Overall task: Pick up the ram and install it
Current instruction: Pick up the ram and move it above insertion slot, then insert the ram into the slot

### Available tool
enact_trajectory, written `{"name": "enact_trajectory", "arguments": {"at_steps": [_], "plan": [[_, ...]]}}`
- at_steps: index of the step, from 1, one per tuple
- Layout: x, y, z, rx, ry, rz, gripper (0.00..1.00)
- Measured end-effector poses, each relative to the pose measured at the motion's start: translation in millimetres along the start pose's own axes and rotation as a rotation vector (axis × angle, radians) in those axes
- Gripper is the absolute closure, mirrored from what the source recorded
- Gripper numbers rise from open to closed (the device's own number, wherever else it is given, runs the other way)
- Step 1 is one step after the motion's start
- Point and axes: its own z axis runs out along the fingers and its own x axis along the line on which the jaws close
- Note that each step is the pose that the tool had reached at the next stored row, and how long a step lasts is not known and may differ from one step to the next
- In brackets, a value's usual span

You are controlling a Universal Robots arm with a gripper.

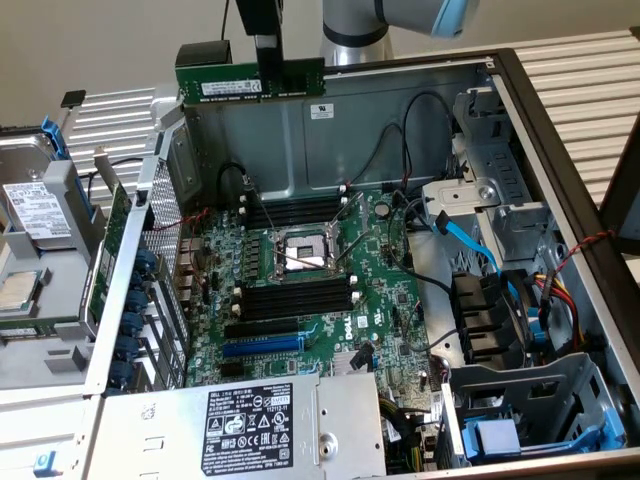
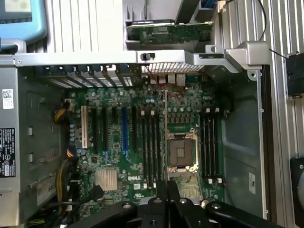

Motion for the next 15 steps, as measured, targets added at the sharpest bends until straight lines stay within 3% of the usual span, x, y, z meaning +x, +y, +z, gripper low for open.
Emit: {"name": "enact_trajectory", "arguments": {"at_steps": [2,8,15], "plan": [[-0.1,-0.1,1.2,0.0033,-0.0062,0.000,0.88],[0.0,-0.1,5.5,0.0051,-0.0315,-0.001,0.88],[0.4,-0.7,9.4,0.0043,-0.0722,-0.001,0.88]]}}
